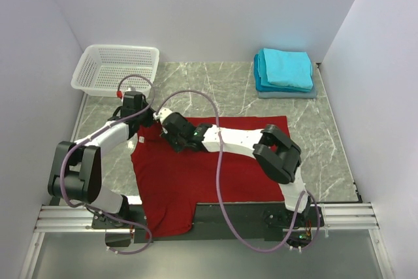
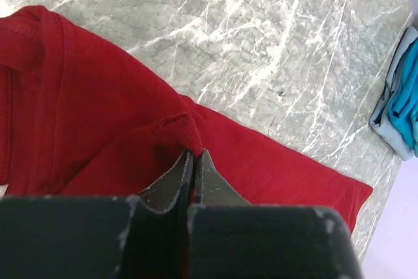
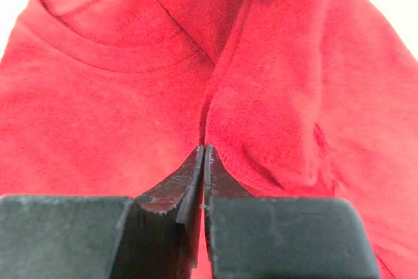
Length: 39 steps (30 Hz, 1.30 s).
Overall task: Fold and stack the t-shirts
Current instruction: Fold the tshirt
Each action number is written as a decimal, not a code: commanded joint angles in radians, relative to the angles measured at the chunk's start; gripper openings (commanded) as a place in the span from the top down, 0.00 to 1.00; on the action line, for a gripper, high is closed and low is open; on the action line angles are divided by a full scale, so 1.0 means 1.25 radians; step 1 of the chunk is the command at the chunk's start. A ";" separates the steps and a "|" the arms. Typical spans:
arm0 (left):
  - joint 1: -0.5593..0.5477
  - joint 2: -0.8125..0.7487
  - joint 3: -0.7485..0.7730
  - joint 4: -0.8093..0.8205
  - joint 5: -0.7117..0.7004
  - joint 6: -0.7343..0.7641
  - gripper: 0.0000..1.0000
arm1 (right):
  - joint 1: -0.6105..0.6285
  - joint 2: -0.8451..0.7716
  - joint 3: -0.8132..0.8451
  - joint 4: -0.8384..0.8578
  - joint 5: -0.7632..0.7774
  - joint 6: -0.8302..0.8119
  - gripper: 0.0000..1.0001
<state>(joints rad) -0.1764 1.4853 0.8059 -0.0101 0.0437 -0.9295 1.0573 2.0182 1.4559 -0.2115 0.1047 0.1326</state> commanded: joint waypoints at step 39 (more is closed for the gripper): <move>-0.037 -0.631 -0.265 -0.629 -0.032 -0.207 0.80 | 0.025 -0.256 -0.263 -0.011 -0.232 0.022 0.82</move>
<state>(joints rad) -0.2176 0.7506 0.4870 -0.7109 0.0193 -1.1534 1.0801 1.7607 1.1446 -0.2394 -0.1677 0.1444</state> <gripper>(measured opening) 0.124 0.159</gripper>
